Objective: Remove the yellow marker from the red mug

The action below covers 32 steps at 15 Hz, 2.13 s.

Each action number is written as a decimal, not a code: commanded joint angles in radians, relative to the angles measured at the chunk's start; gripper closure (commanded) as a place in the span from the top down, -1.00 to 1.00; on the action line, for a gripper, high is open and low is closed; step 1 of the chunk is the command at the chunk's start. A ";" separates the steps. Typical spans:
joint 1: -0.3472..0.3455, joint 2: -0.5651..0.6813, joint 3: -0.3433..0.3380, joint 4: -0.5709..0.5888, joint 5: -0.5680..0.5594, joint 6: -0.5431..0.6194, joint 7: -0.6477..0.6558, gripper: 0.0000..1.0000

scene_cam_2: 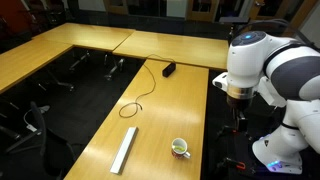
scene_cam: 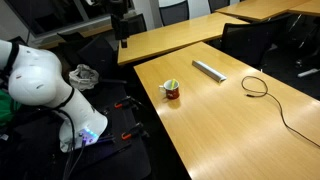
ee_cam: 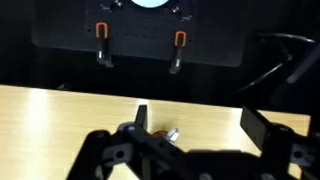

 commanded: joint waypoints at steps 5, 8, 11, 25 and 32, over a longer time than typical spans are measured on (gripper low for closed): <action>-0.007 0.000 0.006 0.001 0.002 -0.002 -0.003 1.00; -0.007 0.000 0.006 0.001 0.002 -0.002 -0.003 1.00; -0.004 0.030 0.013 -0.004 -0.008 0.039 -0.013 1.00; -0.006 0.691 0.014 -0.012 -0.194 0.809 -0.254 1.00; -0.011 0.961 0.030 0.164 -0.273 0.880 -0.298 0.80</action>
